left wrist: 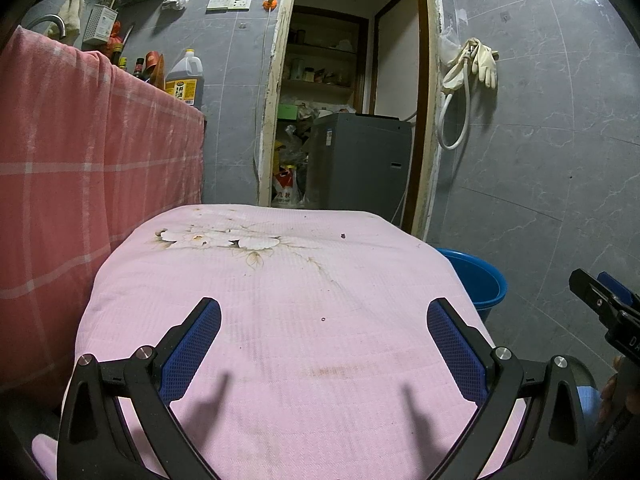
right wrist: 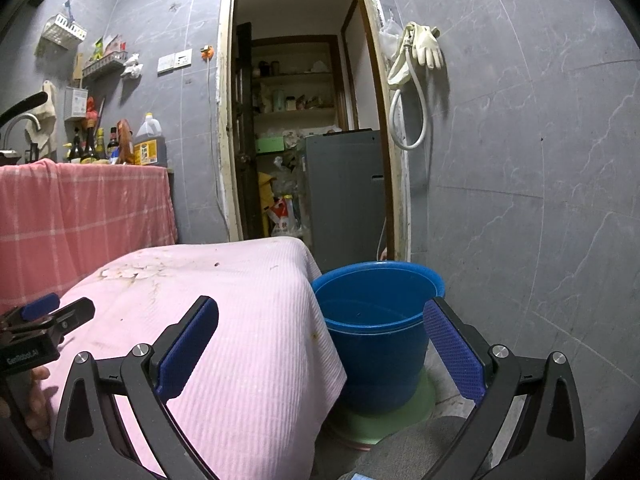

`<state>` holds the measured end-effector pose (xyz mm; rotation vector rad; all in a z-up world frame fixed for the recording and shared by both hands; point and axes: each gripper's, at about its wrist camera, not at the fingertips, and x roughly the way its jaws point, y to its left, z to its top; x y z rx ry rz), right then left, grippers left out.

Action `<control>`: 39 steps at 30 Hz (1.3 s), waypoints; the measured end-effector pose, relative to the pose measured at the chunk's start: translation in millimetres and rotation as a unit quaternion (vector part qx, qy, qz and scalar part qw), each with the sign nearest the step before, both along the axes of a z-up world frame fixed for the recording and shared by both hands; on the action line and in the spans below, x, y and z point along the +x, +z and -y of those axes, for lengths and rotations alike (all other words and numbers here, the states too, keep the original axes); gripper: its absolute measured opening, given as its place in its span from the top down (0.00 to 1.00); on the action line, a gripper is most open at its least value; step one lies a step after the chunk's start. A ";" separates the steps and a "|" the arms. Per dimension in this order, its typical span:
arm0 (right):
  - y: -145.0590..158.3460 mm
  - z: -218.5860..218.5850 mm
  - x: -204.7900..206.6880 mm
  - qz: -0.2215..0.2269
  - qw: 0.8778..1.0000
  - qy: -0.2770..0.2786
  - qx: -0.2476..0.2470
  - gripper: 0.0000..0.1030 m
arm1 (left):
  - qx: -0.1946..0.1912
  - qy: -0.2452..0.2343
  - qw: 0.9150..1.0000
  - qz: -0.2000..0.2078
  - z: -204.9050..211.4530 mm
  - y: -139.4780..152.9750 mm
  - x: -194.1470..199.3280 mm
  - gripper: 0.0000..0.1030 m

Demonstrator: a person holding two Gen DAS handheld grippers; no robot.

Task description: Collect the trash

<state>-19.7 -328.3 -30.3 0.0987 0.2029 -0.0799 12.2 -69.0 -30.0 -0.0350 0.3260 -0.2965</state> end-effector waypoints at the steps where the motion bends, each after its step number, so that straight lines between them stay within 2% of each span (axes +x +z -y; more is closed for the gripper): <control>1: -0.1 -0.2 -0.1 0.000 1.000 0.000 0.000 0.00 | 0.000 0.000 1.000 0.000 0.0 0.0 0.2 0.02; 39: 0.0 -3.2 -0.8 -0.001 1.000 -0.001 0.001 0.00 | -0.002 0.001 1.000 -0.001 1.1 -0.7 -0.8 0.02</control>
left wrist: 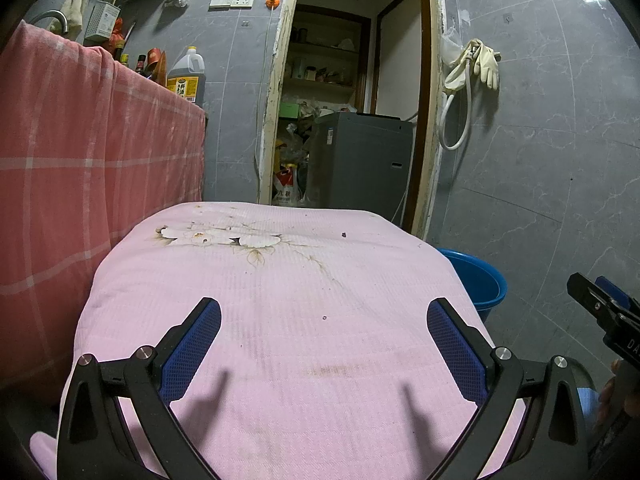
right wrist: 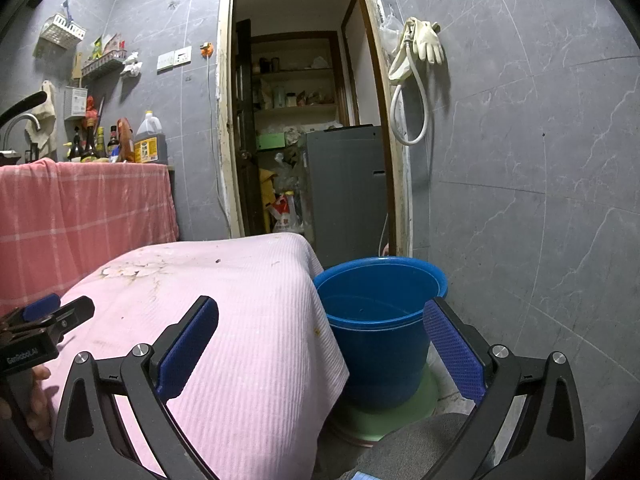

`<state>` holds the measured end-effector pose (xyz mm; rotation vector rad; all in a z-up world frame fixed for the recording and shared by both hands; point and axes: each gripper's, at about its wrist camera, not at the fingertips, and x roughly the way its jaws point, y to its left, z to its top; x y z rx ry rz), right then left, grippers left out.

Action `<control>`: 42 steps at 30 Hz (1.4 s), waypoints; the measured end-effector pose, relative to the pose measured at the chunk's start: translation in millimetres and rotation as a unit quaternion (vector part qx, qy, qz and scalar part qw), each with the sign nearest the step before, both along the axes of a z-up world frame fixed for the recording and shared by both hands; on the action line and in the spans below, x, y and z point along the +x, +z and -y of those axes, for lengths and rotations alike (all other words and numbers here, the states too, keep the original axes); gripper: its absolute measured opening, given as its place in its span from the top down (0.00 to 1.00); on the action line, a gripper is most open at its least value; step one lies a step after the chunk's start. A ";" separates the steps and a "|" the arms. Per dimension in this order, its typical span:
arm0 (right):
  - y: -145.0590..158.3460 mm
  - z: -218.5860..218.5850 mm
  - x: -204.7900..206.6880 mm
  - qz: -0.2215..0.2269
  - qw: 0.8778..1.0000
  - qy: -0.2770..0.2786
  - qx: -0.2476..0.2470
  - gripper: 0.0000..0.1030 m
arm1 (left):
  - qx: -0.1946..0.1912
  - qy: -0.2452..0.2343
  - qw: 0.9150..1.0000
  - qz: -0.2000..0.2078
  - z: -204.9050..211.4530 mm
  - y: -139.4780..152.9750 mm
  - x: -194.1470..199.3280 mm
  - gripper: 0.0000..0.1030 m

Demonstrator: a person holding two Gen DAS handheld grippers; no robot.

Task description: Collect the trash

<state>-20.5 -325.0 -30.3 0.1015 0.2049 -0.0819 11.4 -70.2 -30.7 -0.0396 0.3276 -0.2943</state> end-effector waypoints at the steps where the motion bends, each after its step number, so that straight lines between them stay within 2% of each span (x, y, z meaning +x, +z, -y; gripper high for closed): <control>1: -0.1 -0.1 0.3 0.000 1.000 0.000 0.000 0.00 | 0.000 0.000 1.000 0.000 0.1 0.0 -0.1 0.02; 42: 0.9 -4.3 -1.2 -0.002 1.000 -0.001 0.002 0.00 | -0.001 0.002 1.000 -0.001 2.4 -0.1 -0.3 0.02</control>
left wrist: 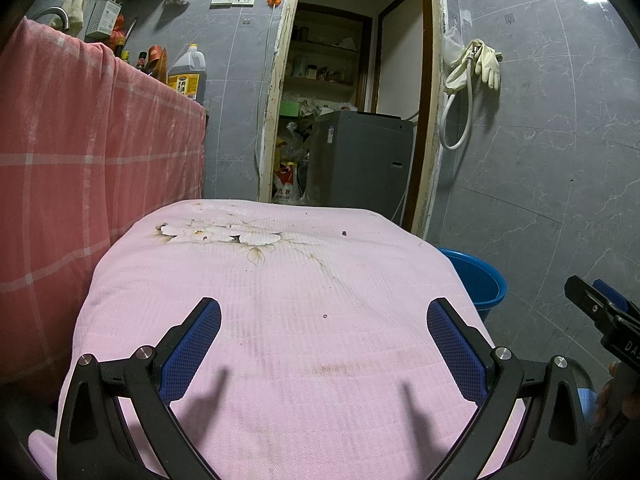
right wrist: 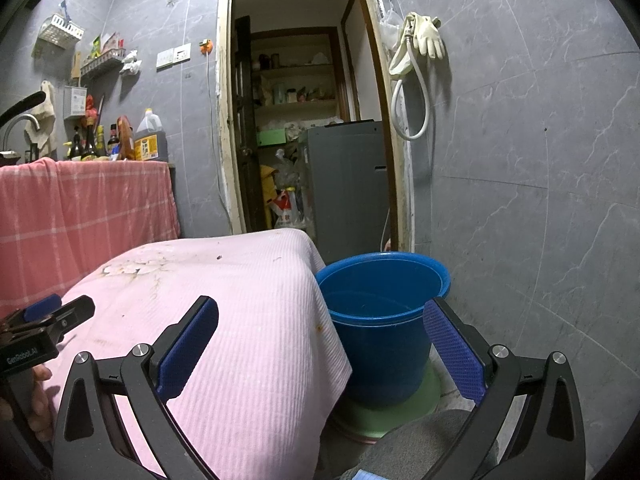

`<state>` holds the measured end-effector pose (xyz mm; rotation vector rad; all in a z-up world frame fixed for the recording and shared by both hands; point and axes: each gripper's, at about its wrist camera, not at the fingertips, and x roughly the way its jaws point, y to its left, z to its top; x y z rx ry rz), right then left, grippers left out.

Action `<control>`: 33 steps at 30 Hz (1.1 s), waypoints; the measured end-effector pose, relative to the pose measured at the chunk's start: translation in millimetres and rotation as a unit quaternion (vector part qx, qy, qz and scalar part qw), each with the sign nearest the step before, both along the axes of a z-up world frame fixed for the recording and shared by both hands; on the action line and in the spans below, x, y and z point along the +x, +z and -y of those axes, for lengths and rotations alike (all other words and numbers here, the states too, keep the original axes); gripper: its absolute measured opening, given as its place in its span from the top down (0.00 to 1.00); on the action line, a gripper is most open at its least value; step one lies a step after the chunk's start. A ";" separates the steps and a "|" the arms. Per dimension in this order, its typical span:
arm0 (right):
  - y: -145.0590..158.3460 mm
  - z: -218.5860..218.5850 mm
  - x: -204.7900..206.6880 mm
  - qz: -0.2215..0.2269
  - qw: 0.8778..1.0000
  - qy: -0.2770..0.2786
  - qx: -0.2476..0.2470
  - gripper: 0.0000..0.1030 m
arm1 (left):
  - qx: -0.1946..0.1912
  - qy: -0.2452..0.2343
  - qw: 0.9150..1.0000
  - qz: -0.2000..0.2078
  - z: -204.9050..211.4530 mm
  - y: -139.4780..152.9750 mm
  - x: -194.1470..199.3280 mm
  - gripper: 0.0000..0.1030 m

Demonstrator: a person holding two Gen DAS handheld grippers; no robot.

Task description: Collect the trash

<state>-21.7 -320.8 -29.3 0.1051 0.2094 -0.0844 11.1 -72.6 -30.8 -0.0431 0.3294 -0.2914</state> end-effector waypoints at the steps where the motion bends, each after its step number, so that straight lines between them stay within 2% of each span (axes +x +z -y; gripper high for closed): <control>1: 0.0 0.3 0.5 0.000 1.000 0.000 0.000 0.00 | 0.000 0.000 1.000 0.000 -0.1 0.0 0.1 0.02; 33: 0.5 -0.9 0.8 -0.002 1.000 0.000 0.001 0.00 | 0.003 0.009 1.000 -0.003 1.2 -0.2 1.0 0.02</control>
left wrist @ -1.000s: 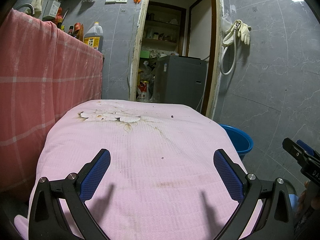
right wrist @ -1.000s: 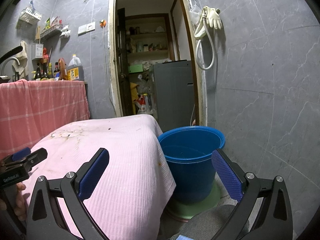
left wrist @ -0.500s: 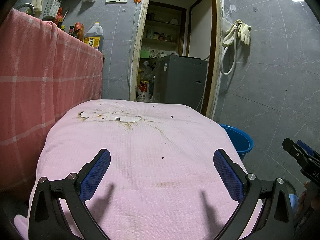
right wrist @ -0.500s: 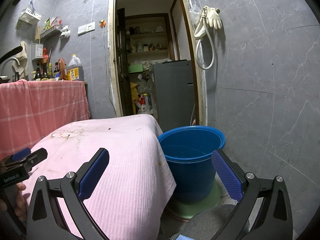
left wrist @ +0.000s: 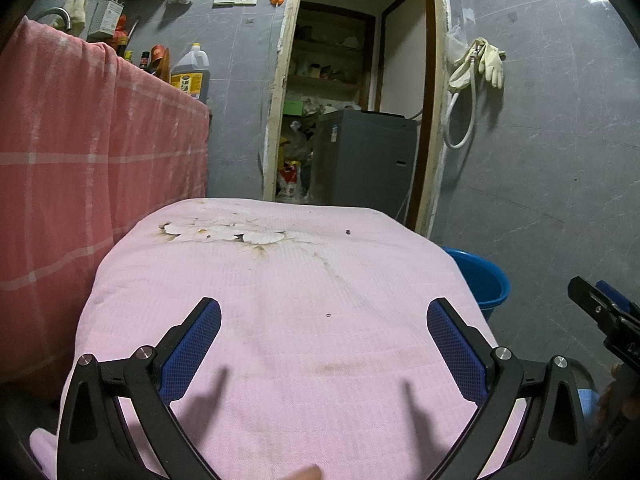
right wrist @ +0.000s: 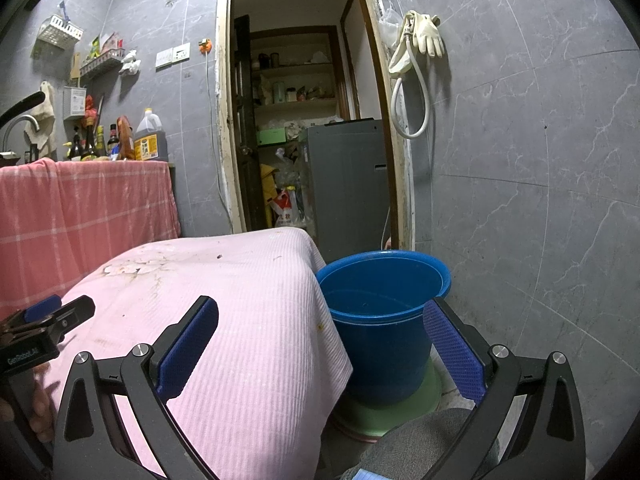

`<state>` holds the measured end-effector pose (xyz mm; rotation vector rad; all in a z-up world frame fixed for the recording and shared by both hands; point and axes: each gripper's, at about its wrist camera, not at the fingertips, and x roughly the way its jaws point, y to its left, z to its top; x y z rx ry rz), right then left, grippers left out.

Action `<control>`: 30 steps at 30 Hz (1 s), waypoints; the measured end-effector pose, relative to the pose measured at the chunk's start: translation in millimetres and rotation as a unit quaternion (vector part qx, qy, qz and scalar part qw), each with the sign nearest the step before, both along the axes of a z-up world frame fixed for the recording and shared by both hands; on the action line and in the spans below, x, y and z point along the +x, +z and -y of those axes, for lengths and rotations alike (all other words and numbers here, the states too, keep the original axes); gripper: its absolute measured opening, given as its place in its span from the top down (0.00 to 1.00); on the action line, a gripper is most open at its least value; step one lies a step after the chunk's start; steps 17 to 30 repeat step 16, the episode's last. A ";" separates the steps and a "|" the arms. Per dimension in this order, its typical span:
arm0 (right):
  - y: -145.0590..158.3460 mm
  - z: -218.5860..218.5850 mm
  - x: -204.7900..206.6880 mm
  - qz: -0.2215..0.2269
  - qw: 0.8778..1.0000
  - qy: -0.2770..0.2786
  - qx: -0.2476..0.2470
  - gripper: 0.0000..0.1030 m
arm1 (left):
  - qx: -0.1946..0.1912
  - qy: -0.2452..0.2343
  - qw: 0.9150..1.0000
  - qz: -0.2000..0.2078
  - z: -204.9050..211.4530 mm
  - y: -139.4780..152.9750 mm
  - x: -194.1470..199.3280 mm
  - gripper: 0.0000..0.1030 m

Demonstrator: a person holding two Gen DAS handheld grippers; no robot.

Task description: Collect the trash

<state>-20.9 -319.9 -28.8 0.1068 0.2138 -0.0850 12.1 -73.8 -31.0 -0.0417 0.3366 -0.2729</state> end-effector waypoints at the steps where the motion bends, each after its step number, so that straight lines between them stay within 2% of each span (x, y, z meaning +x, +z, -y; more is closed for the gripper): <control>1: 0.0 -0.4 -0.5 0.000 1.000 0.000 0.000 0.00 | 0.001 0.004 1.000 0.000 0.5 -0.2 -0.2 0.02; 7: 0.3 -0.8 -0.7 0.000 1.000 0.000 0.000 0.00 | 0.003 0.017 1.000 -0.001 4.2 -3.6 -0.9 0.02; 30: 0.6 -1.4 -0.6 -0.001 1.000 0.000 0.000 0.00 | 0.004 0.016 1.000 -0.002 5.0 -2.4 -1.1 0.02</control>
